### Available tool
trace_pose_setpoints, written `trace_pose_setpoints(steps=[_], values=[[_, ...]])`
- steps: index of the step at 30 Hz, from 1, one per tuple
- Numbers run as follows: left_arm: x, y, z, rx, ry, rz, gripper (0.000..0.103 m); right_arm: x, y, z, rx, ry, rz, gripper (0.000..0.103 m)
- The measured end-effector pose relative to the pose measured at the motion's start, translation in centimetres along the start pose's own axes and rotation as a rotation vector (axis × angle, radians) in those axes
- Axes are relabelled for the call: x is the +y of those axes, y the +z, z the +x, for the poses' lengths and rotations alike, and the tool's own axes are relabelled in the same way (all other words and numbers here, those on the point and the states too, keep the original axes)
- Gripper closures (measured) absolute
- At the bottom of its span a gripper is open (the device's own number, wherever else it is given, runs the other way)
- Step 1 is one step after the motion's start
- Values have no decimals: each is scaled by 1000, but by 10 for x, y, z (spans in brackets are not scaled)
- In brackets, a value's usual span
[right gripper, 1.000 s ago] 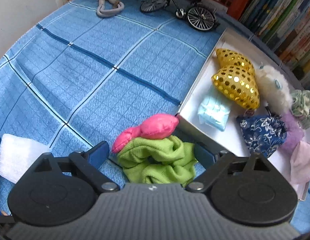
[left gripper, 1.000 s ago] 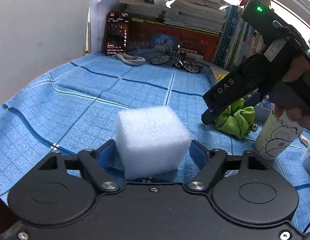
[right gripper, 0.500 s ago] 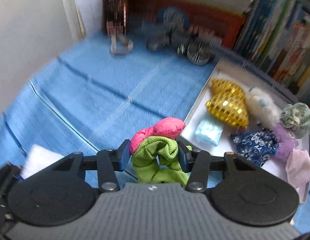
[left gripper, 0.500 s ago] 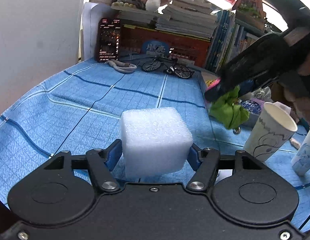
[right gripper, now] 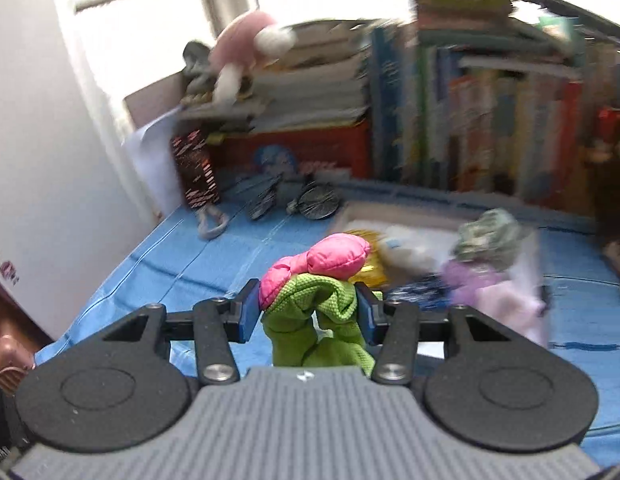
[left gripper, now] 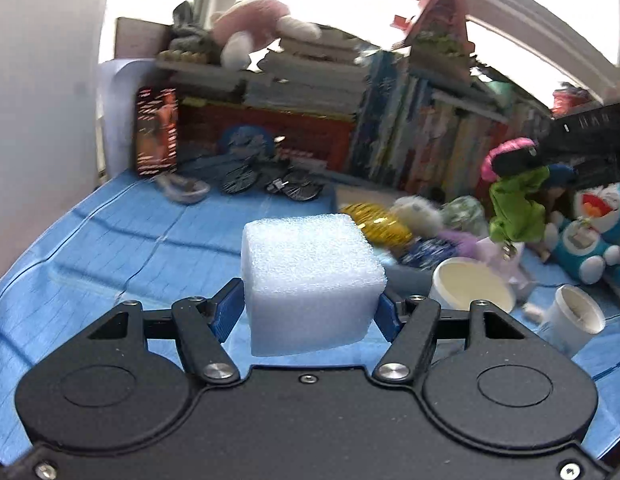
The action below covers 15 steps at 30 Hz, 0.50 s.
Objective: Organize soft objects
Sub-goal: 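Lift and carry the foam block and scrunchie with both grippers over the tray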
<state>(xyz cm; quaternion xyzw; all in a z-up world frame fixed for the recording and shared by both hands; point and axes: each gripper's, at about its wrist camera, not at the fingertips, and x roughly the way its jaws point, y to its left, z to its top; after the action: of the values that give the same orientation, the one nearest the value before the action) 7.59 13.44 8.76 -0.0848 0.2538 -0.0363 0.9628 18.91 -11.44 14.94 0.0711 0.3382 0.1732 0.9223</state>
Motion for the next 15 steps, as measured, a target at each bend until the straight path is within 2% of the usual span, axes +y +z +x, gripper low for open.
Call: trace_pose_setpoints(steps=[7,15], values=[[-29,28,4,-26,-44,35,39,-51,-6,-43,-78,-51,85,49],[-55,43,13,-14,-97,52,39,-91,-19,-70,-126,-93,150,48]])
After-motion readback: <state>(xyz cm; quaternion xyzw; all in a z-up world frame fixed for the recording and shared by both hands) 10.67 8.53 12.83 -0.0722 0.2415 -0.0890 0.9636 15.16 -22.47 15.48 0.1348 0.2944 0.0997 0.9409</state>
